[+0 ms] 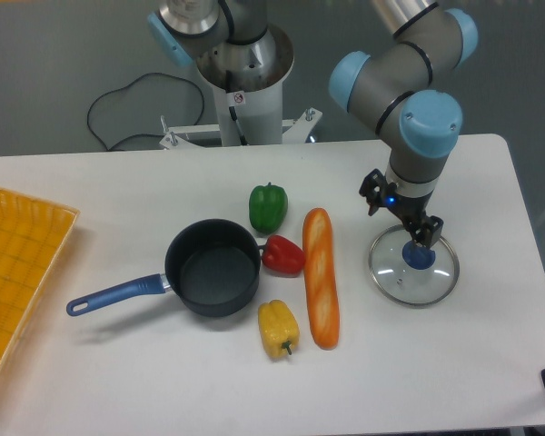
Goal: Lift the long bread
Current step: 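Move the gripper from the glass lid toward the orange baguette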
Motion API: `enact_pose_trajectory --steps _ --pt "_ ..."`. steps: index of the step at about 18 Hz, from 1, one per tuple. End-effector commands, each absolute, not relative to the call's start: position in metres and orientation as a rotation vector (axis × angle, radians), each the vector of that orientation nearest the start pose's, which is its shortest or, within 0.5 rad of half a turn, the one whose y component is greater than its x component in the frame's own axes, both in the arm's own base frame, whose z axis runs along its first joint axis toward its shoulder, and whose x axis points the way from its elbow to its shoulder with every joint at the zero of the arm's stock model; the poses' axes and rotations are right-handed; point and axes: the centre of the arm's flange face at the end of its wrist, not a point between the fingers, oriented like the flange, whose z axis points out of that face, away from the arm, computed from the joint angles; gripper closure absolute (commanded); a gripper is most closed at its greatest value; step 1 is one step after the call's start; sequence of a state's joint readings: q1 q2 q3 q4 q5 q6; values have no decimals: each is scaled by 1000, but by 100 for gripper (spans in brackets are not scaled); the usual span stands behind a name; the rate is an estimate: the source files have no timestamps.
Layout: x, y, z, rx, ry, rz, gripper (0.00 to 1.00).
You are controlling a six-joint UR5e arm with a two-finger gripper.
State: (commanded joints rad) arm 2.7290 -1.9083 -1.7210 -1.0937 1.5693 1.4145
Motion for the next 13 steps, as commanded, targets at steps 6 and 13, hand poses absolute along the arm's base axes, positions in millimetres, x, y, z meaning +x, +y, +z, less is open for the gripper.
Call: enact_pose_trajectory --steps 6,13 --pt "-459 370 261 -3158 146 -70 0" --pt "-440 375 239 -3144 -85 -153 0"
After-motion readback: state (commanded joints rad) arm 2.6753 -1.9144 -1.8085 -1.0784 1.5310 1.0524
